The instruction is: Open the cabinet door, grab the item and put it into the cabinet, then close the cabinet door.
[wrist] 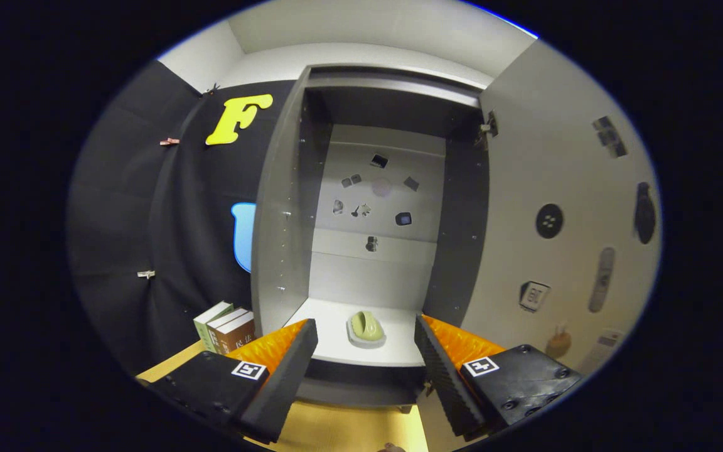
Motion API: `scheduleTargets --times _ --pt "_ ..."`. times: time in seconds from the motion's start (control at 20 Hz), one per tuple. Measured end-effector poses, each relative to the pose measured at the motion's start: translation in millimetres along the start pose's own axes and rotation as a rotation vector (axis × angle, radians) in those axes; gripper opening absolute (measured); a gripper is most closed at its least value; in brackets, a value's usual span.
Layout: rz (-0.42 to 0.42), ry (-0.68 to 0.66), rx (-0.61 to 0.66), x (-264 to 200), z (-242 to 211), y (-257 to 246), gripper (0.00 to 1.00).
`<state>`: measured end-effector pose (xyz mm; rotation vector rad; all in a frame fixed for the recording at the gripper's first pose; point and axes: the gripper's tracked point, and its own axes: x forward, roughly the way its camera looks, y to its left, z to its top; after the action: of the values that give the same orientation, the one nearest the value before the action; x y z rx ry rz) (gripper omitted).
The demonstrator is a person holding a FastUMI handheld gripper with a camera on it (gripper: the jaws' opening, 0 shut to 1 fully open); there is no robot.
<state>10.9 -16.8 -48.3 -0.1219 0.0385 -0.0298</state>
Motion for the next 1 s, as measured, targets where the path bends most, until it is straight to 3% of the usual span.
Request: scheduleTargets --times 0.35,0.65,0.85,1.0 --pt "0.136 -0.05 0.028 -146.5 32.3 -10.5 0.97" --pt "0.126 -0.049 0.014 -238.0 35.6 -84.6 0.97" --pt "0.094 -0.046 0.055 -268.4 31.0 -162.1 0.97" --pt "0.055 -0.052 0.122 -260.1 18.3 -216.9 0.97"
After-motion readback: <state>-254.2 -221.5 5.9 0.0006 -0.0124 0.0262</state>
